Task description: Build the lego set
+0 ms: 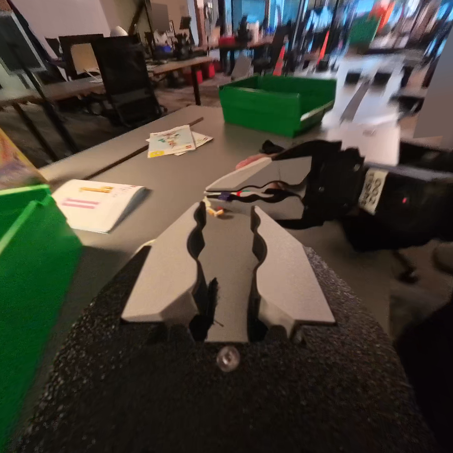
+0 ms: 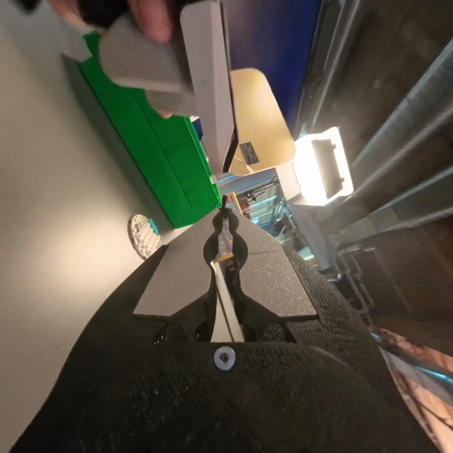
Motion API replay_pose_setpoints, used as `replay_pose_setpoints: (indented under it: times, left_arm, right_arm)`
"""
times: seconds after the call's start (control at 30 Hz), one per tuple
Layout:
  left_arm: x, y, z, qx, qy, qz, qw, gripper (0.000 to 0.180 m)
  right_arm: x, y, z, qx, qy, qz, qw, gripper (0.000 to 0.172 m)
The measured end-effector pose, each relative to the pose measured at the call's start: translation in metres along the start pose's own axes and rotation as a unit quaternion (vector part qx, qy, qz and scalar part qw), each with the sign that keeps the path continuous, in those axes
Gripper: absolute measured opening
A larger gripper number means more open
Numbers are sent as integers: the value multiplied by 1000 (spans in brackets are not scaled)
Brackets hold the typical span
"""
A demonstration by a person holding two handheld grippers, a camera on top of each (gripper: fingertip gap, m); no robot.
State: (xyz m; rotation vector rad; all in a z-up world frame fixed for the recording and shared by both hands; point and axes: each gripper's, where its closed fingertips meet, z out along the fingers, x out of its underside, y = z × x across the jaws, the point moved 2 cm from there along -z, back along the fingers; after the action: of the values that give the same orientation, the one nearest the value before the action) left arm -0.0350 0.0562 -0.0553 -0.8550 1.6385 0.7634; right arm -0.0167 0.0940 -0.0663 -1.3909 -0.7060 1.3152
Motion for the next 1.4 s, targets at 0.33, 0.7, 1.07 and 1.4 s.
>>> replay_pose_setpoints:
  times: [0.33, 0.7, 1.07, 1.4]
  left_arm:
    - [10, -4, 6, 5, -31, -41, 999, 18]
    - [-12, 15, -9, -48, -80, 17, 995, 4]
    - [6, 235, -86, -265, 193, -40, 944, 5]
    - [115, 301, -76, -235, 353, -273, 864, 12]
  right_arm:
    - [-15, 7, -3, -2, -40, -44, 998, 1]
    - [-15, -8, -5, 38, -50, -2, 998, 9]
    - [57, -60, -10, 127, 51, 187, 973, 13]
    - [59, -52, -8, 95, 49, 248, 963, 6]
